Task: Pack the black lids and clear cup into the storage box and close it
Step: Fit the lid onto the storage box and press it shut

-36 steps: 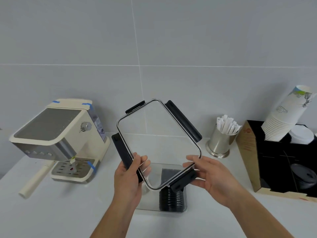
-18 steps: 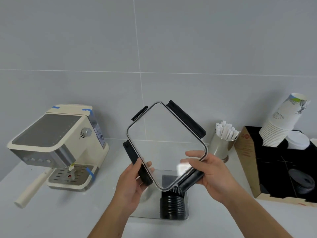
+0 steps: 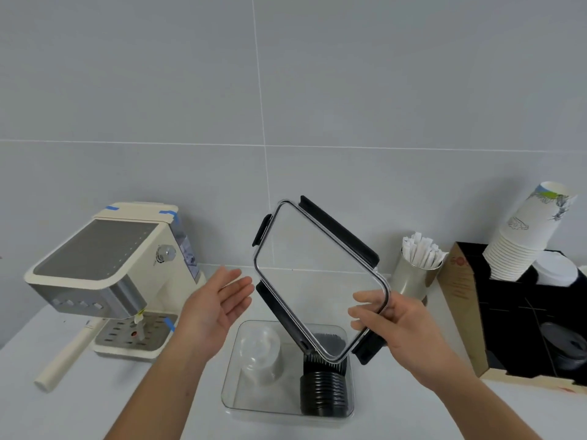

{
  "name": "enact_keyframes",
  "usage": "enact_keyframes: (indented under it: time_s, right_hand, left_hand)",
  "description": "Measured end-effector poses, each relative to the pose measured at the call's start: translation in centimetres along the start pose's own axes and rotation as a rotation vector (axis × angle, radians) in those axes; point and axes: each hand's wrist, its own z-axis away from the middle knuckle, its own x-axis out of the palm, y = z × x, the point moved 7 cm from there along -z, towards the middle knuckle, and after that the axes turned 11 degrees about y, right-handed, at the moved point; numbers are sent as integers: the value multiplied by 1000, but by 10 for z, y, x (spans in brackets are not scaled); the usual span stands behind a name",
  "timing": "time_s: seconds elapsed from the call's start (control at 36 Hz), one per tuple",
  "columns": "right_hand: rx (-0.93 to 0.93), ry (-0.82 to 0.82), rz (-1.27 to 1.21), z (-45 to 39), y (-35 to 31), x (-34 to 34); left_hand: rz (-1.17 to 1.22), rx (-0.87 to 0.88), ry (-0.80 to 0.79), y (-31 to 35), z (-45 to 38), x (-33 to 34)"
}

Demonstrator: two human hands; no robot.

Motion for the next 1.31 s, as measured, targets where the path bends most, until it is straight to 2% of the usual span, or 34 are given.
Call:
enact_keyframes:
  time_s: [0.17, 0.39, 0.44, 0.58, 0.72, 0.86, 1.0, 1.06, 1.14, 1.22, 1.31]
  right_hand:
    - [-146, -98, 177, 8, 4, 11]
    - [-442, -223, 604, 20, 3, 23]
    - [-489, -237, 627, 21, 2, 23]
    - [-577, -159, 631, 15, 0, 17]
    - [-876, -35, 608, 13, -6, 12]
    - [-974, 35, 644, 12, -6, 10]
    - [-893, 139, 551, 13, -13, 3]
    - [-746, 203, 521, 10, -17, -3]
    - [-431, 225, 450, 2, -9, -11]
    - [-176, 156, 106, -8, 5, -9]
    - [26, 191, -239, -12, 14, -9]
  left_hand:
    - [37, -95, 2, 0, -10, -7]
    - [189, -222, 47, -8, -10, -29]
    - [183, -233, 65, -6, -11, -33]
    - [137, -201, 49, 3, -11, -35]
    - [79, -231, -41, 4, -15, -36]
    - [-35, -175, -50, 1, -11, -31]
    - [36, -177, -42, -3, -8, -29]
    - [42, -146, -48, -3, -6, -28]
    - [46, -99, -57, -1, -4, -26]
    - [72, -77, -75, 0, -3, -22]
    - [75, -55, -93, 2, -2, -21]
